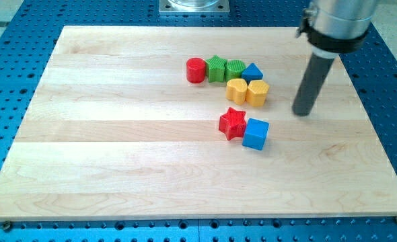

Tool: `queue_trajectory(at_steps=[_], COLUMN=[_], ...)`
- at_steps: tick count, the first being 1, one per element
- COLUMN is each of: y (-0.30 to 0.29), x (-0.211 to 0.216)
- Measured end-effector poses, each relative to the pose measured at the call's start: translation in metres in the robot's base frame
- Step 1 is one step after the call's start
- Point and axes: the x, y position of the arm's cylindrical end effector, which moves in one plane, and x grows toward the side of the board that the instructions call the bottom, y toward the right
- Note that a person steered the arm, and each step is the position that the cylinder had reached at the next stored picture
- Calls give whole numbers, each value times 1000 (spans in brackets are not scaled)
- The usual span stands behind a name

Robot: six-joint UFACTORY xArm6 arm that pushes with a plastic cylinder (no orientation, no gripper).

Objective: Move the yellow blocks to the top left of the red star

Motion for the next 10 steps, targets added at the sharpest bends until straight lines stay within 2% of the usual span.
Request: queue_trajectory(at_steps=[1,4,5,6,8,10], y=[10,-110,-133,-143,-184,-288], x=[-21,-23,-23,-17,22,22])
